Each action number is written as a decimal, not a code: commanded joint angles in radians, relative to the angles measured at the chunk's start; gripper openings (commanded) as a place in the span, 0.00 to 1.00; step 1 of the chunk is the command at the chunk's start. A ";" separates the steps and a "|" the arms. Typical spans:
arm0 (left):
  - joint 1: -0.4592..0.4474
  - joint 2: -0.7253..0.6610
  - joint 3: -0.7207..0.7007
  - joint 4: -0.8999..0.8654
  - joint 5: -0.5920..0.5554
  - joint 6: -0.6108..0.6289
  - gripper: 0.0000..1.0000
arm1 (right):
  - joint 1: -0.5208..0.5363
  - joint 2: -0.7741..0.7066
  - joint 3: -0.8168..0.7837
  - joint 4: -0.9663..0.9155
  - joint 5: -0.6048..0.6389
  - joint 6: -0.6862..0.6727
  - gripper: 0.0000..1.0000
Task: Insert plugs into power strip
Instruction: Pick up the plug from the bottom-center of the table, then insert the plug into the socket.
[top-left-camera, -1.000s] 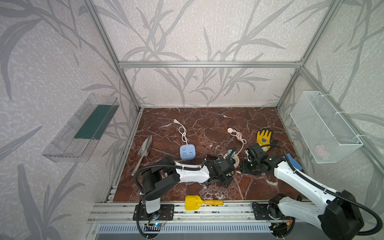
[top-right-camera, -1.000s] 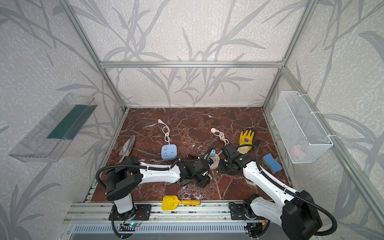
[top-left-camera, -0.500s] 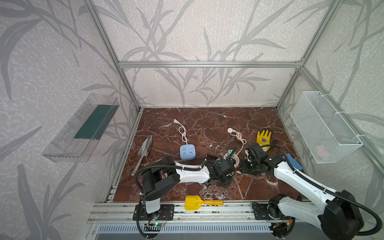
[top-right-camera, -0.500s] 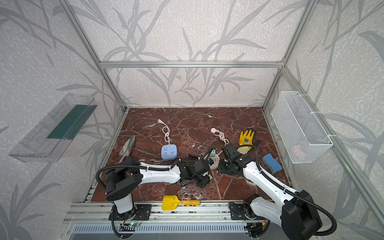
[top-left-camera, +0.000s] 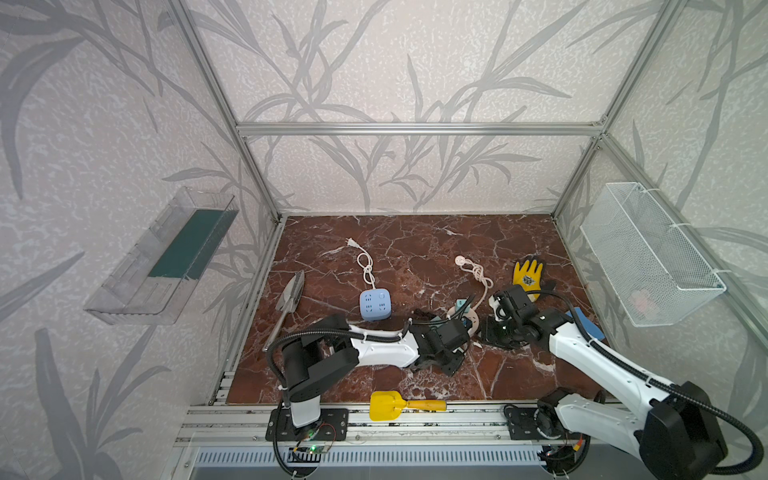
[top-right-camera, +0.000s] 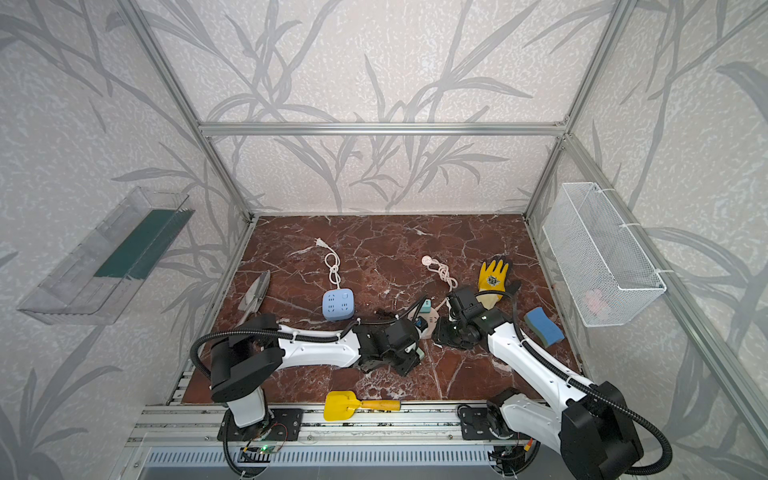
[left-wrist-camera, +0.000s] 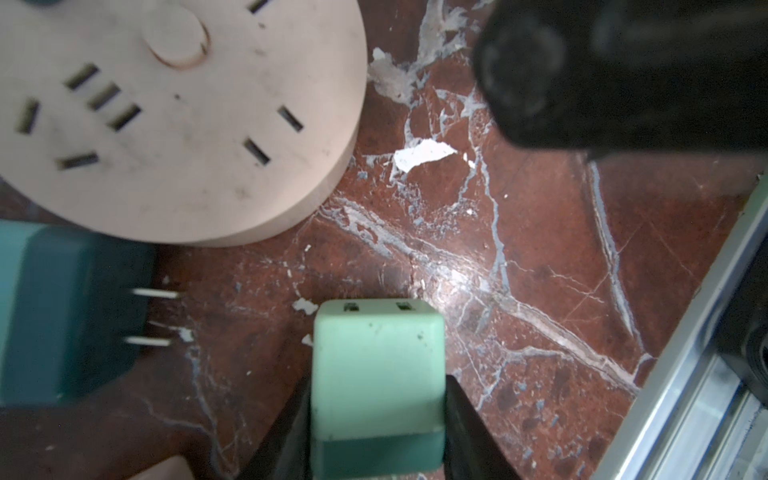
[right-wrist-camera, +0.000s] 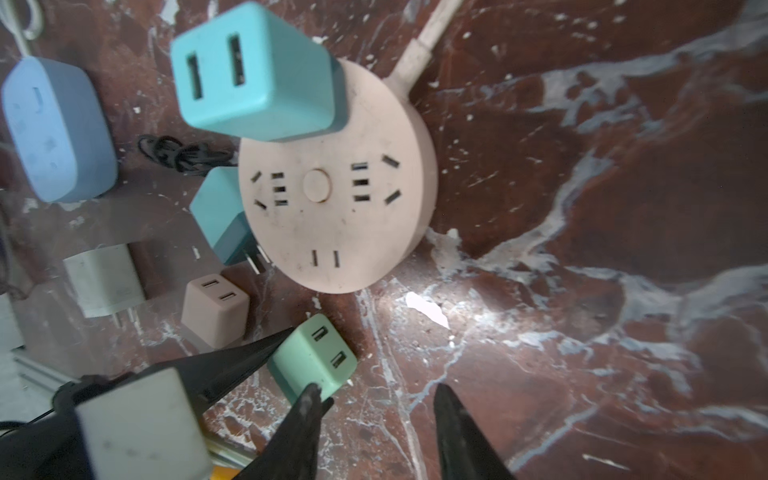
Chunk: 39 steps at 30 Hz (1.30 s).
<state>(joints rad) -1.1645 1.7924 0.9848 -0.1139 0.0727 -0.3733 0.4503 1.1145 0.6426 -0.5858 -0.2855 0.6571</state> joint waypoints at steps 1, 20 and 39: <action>-0.005 -0.087 -0.053 0.055 0.018 0.048 0.00 | -0.011 0.000 -0.037 0.069 -0.192 -0.012 0.43; 0.005 -0.289 -0.179 0.196 0.073 0.109 0.00 | -0.029 -0.067 -0.079 0.117 -0.504 0.013 0.49; 0.006 -0.330 -0.200 0.229 0.076 0.099 0.00 | -0.030 -0.047 -0.119 0.182 -0.554 0.039 0.44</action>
<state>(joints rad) -1.1622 1.4986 0.7975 0.0845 0.1513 -0.2714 0.4240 1.0626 0.5449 -0.4408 -0.7937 0.6762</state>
